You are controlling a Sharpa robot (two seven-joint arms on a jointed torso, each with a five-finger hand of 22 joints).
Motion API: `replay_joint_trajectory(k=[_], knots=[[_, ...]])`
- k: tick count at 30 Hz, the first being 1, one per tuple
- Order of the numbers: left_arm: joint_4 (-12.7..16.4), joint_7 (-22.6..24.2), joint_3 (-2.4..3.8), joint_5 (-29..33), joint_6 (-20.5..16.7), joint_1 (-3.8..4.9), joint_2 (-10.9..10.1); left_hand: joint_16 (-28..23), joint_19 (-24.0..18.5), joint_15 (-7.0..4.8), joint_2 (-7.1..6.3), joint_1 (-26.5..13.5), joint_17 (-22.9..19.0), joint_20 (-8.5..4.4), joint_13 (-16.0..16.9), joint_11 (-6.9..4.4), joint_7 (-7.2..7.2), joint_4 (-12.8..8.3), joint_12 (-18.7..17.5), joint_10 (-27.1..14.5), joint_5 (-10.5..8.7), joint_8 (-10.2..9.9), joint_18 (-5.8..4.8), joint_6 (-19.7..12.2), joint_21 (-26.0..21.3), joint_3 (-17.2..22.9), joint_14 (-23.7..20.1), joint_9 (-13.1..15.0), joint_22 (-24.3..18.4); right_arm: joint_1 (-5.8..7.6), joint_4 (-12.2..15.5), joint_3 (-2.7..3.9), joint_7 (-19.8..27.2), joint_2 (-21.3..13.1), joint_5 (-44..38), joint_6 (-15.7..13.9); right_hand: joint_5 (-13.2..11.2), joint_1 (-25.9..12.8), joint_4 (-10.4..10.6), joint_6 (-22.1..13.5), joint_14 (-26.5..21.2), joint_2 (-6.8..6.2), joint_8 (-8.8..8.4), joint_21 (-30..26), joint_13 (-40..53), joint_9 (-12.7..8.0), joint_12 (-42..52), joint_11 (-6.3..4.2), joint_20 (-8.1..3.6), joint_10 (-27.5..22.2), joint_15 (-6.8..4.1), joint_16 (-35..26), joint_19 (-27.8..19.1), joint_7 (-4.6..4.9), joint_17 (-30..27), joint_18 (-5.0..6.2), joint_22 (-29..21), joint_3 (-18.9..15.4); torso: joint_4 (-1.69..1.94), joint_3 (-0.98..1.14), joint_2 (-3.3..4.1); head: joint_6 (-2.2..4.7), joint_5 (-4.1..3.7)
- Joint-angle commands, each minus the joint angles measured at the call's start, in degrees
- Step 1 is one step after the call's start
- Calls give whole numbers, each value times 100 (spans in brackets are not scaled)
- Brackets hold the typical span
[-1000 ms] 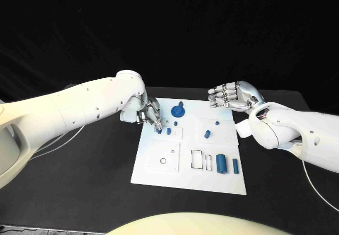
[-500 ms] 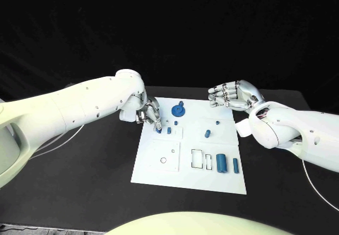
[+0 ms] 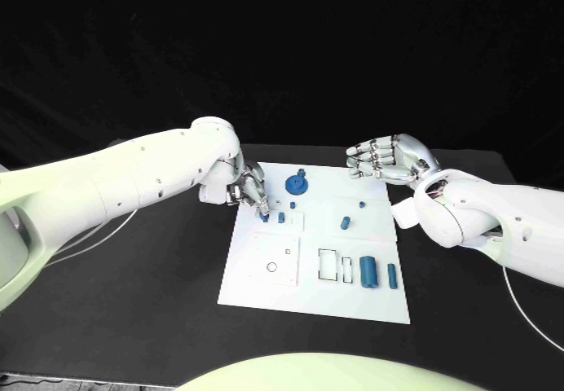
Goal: Assemble the parts on the task board
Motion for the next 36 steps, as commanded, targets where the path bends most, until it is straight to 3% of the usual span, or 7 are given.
replay_joint_trajectory(k=[1,36], knots=[[41,-71,-1,15,-302,8,-14,21,36,-43,83,112,1510,-14,9,-4,-142,-988,25,29,20,15,-11,197,27,984,605,1,80,-2,6,2,72,0,-34,70,25,-63,-32,33,29,-7,-26,11,-2,-6,-33,8,4,28,22,-17,16,16,-9,81,-6,-11,-3,1,2,1,8],[319,-235,-22,289,-145,5,-136,21,38,-44,76,97,1510,-16,36,-6,-144,-989,43,52,41,19,-12,218,33,999,605,-5,86,-8,7,2,67,-10,-34,88,25,-63,-32,33,29,-7,-26,11,-2,-6,-33,8,4,28,22,-17,16,16,-9,81,-6,-11,-3,-2,4,-2,29]])
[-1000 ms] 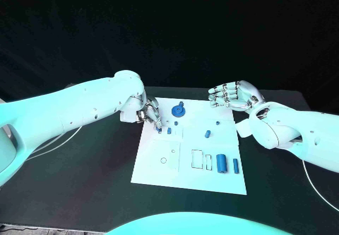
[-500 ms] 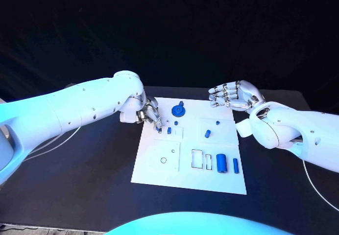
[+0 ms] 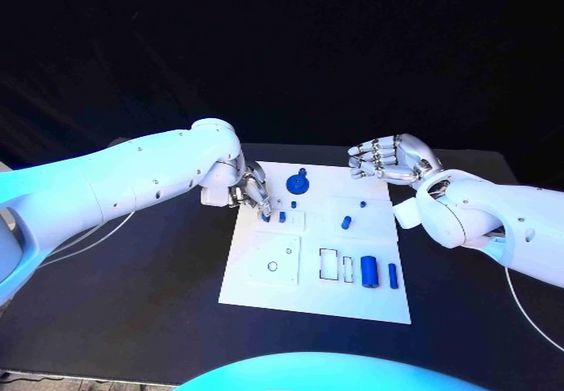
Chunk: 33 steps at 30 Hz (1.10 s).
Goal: Assemble the parts on the task board
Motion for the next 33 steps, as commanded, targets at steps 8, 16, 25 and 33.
replay_joint_trajectory(k=[8,16,25,33], knots=[[24,-46,0,6,-29,6,-8,21,35,-44,75,96,1506,-16,-3,-9,-157,-989,21,53,18,16,-11,206,31,1000,606,8,84,-5,12,2,69,-3,-34,82,25,-63,-32,34,29,-7,-26,11,-2,-7,-33,7,4,28,22,-17,16,16,-10,81,-7,-10,-3,3,8,3,6],[19,-27,-1,-91,-186,5,-18,21,36,-45,75,92,1506,-16,-16,-9,-157,-987,13,50,20,16,-11,208,33,1003,606,6,85,-5,13,2,70,-4,-34,82,25,-63,-32,34,29,-7,-26,11,-2,-7,-33,7,4,28,22,-17,16,16,-10,81,-7,-10,-2,0,5,1,0],[61,8,1,-111,-384,2,-37,21,47,-45,77,89,1506,-17,-20,-10,-158,-986,10,52,22,17,-15,211,42,1008,606,5,101,-6,6,2,71,2,-34,86,25,-63,-32,34,29,-7,-26,11,-2,-7,-33,7,4,28,22,-17,16,16,-10,81,-7,-10,-4,0,1,-4,1],[74,10,1,-101,-419,1,-46,21,52,-46,76,88,1506,-17,-14,-11,-158,-987,14,56,23,17,-17,213,46,1010,606,4,108,-7,5,2,70,3,-34,92,25,-68,-48,41,43,-9,-37,15,-1,-9,-48,9,7,34,23,-45,21,17,-31,82,-63,-4,-3,1,0,-3,-1]])
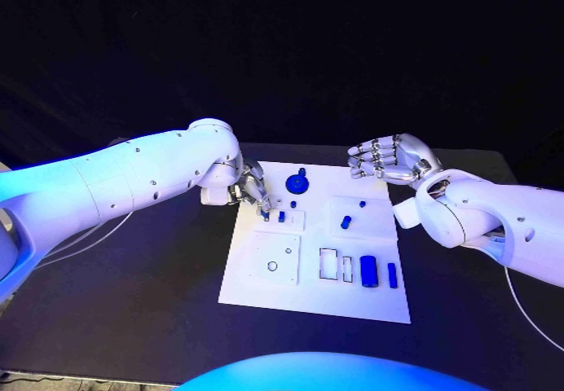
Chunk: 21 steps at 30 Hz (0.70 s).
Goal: Assemble the parts on the task board
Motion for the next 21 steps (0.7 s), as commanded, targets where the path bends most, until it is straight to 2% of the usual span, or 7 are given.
replay_joint_trajectory(k=[1,11,21], knots=[[21,32,2,-11,-66,2,1,21,31,-46,76,88,1508,4,6,0,-157,-987,14,26,33,17,-17,214,24,1011,606,4,108,-4,5,2,69,2,-34,93,25,-68,-33,41,22,-9,-37,15,-2,-9,-12,9,7,34,2,-21,21,17,-7,82,-11,11,1,2,-1,-2,0],[54,-1,1,1,120,2,-10,21,33,-47,73,85,1508,3,2,-1,-158,-988,12,28,34,19,-17,217,26,1014,606,3,111,-5,0,2,66,2,-34,97,25,-68,-33,41,22,-9,-37,15,-2,-9,-12,9,7,34,2,-21,21,17,-7,82,-11,11,2,3,-2,-13,0],[108,-4,0,-42,139,0,-34,21,31,-47,70,83,1508,3,4,-2,-159,-991,12,31,35,19,-17,219,26,1018,606,2,110,-11,-6,2,67,6,-34,101,25,-68,-33,41,22,-9,-37,15,-2,-9,-12,9,7,34,2,-21,21,17,-7,82,-11,11,4,1,0,-12,4]])
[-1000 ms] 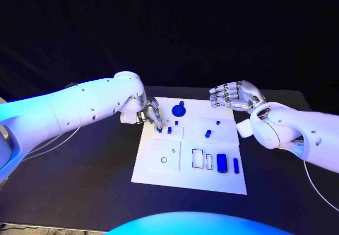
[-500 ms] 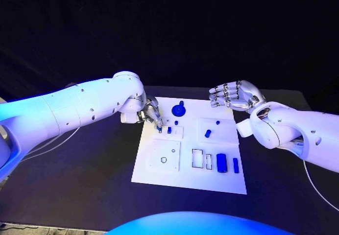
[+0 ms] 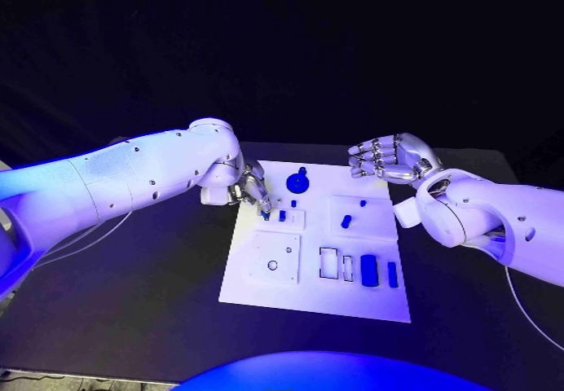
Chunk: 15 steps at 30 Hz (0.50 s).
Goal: Assemble the parts on the task board
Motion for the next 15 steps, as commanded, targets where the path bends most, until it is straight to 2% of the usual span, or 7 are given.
replay_joint_trajectory(k=[1,15], knots=[[27,5,1,-49,88,0,0,21,31,-47,70,83,1508,3,3,-12,-179,-991,13,23,20,20,-17,198,27,1018,606,11,110,-6,2,2,67,5,-34,95,25,-68,-31,41,22,-9,-37,15,-2,-10,-12,9,7,34,2,-21,21,17,-6,83,-5,13,1,-3,1,7,-2],[41,31,0,-140,81,-2,-14,21,34,-49,65,79,1508,1,4,-13,-180,-993,12,26,19,20,-18,201,30,1024,606,9,115,-10,-1,2,71,10,-35,98,25,-68,-31,41,22,-9,-37,15,-2,-10,-12,9,7,34,2,-21,21,17,-6,83,-5,13,0,-1,3,4,-3]])
